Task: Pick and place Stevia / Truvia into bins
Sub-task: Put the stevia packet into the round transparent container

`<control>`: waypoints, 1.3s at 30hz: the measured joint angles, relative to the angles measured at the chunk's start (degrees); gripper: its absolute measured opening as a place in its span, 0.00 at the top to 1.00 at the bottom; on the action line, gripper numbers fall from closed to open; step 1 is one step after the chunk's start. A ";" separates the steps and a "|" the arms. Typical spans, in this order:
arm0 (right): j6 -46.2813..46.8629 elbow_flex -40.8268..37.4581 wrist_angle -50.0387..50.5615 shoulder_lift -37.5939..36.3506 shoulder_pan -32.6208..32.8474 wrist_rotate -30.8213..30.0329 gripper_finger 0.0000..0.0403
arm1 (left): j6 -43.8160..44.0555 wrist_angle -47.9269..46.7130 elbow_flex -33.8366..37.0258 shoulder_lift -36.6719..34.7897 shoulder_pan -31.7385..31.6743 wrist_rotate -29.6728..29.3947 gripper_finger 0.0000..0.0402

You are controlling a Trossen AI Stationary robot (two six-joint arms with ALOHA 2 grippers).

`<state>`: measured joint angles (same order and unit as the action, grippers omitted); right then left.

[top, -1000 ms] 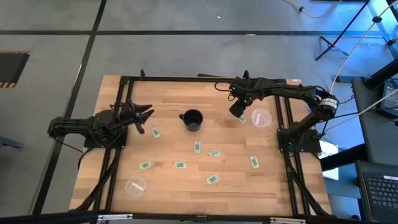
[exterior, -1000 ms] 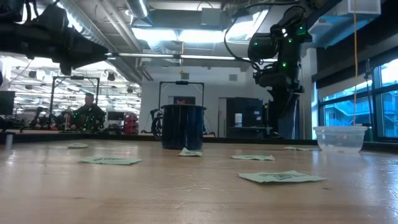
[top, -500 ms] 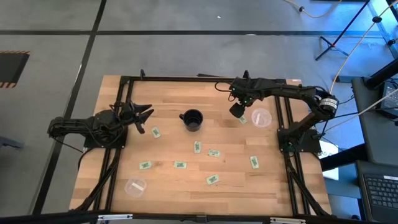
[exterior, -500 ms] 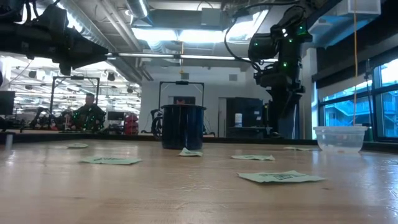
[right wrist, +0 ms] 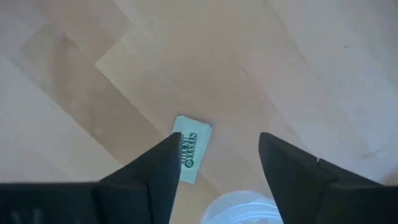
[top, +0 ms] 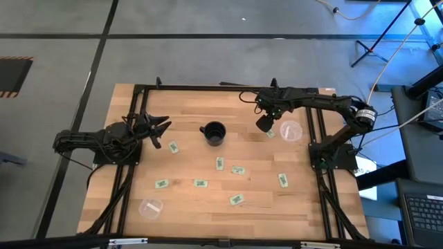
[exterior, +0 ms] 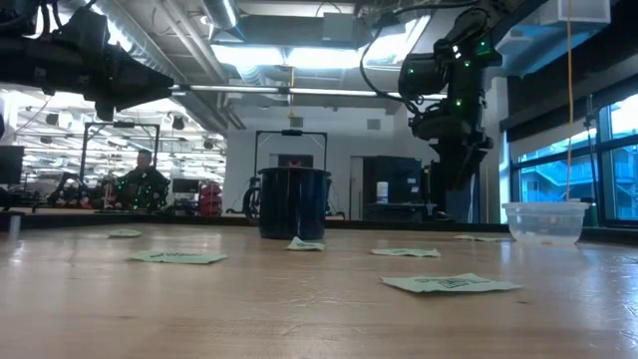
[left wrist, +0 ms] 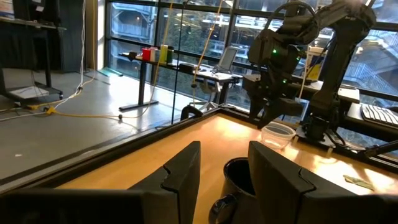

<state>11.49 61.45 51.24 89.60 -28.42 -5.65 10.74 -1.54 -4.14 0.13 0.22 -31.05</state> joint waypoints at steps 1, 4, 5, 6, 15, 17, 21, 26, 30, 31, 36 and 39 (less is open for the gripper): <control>-0.06 0.00 0.00 0.00 -0.01 0.37 0.47 | 0.00 0.00 0.01 0.02 0.01 0.00 0.68; -0.06 0.00 -0.01 0.00 0.00 1.00 0.48 | 0.00 0.00 0.00 -0.01 -0.01 0.00 0.68; 0.08 0.00 -0.08 0.00 0.00 1.02 0.48 | 0.00 0.00 0.00 0.01 -0.01 0.00 0.68; 0.43 0.00 -0.16 0.00 0.00 1.00 0.48 | 0.00 0.00 0.00 0.00 0.00 -0.01 0.68; 1.67 -6.16 -4.83 0.00 -0.02 1.62 0.48 | -0.02 0.00 0.01 0.00 0.01 -0.02 0.68; 1.42 -8.22 -6.65 0.00 -0.02 3.54 0.48 | -0.06 0.00 0.02 0.02 0.00 -0.02 0.68; 1.31 -11.53 -11.50 0.00 -0.01 4.28 0.48 | -1.92 0.00 0.02 0.02 -0.01 -0.02 0.68; 1.31 -13.44 -16.38 0.00 -0.17 4.26 0.48 | -2.18 0.00 0.00 -0.01 0.00 -0.05 0.68; 1.20 -13.49 -17.69 0.00 -0.33 3.34 0.48 | -3.04 0.00 0.02 0.00 0.01 -1.44 0.68; 1.27 -13.49 -17.71 0.00 -0.57 3.34 0.48 | -3.03 0.00 0.00 0.00 -0.01 -1.82 0.68; 1.44 -13.49 -17.19 0.00 -2.09 3.23 0.48 | -3.03 0.00 0.01 0.00 0.01 -2.47 0.68; 0.72 -13.49 -16.85 0.00 -2.97 3.92 0.48 | -3.03 0.00 0.00 0.00 0.00 -2.45 0.68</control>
<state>12.21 47.97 34.39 89.61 -31.39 -1.73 7.71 -1.54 -4.14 0.13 0.21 -33.50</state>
